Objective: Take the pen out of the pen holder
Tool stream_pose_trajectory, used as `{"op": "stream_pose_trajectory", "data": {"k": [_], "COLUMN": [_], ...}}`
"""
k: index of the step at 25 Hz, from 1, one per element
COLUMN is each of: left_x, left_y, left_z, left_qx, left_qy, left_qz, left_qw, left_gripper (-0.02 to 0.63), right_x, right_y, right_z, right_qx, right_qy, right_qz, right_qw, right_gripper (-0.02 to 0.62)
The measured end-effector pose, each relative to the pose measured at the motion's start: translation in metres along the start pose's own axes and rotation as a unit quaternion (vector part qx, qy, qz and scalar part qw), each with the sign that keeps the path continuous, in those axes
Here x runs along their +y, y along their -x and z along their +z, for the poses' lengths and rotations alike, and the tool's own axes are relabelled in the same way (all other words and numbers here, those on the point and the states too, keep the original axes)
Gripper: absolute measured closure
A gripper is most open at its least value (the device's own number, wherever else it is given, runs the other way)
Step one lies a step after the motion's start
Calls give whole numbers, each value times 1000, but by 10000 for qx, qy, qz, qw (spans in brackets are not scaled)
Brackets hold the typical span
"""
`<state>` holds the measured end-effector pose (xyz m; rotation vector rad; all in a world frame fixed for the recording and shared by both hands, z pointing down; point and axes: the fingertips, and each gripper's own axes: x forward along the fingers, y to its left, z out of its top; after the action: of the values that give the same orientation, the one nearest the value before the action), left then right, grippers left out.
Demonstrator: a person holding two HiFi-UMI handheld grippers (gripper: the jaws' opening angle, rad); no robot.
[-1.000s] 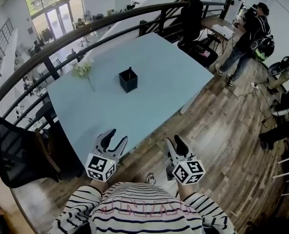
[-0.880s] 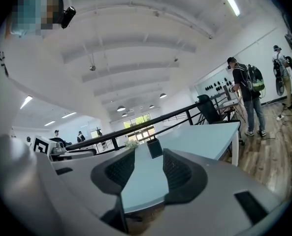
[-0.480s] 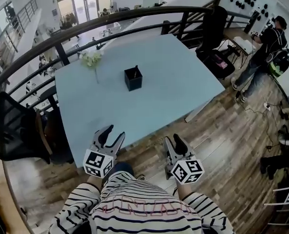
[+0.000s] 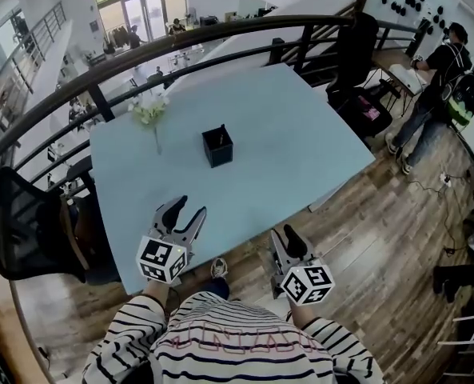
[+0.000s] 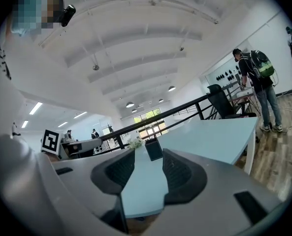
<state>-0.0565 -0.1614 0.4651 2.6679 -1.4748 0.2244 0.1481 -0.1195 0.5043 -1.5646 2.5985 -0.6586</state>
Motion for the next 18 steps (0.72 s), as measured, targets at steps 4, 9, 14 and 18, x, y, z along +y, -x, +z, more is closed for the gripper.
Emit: {"op": "stream_pose_trajectory", "data": {"k": [4, 9, 14, 18], "left_x": [25, 50, 72, 93], "left_y": [-36, -82, -130, -165], "left_z": [18, 31, 44, 48], "left_qx": [-91, -87, -30, 40], "left_qy": [-72, -79, -234, -389], "left_qz": [-21, -185, -395, -559], "left_qw": [9999, 9998, 9989, 9977], "left_gripper": [416, 416, 414, 416], "right_x": [-8, -16, -28, -33], "right_y": [-27, -59, -90, -110], "right_z": [11, 24, 34, 38], "right_qx": [-20, -43, -21, -15], "right_qy": [-25, -69, -139, -158], "right_qz": [1, -57, -106, -174], "right_qw": [10000, 10000, 9998, 9997], "right_gripper": [422, 422, 422, 422]}}
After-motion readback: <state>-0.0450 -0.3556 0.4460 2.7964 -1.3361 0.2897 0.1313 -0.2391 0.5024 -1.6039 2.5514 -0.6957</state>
